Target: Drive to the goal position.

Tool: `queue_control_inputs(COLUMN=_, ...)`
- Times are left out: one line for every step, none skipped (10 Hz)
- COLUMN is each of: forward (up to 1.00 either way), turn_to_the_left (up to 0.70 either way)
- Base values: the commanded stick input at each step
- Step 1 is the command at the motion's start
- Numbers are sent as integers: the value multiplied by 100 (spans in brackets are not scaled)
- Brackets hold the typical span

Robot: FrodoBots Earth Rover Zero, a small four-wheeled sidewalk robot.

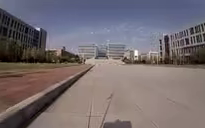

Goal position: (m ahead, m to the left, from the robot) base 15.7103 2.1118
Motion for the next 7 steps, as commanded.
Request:
queue_control_inputs(forward=70, turn_to_the_left=1)
queue_control_inputs(forward=70, turn_to_the_left=1)
queue_control_inputs(forward=70, turn_to_the_left=1)
queue_control_inputs(forward=70, turn_to_the_left=1)
queue_control_inputs(forward=70, turn_to_the_left=1)
queue_control_inputs(forward=70, turn_to_the_left=1)
queue_control_inputs(forward=70, turn_to_the_left=1)
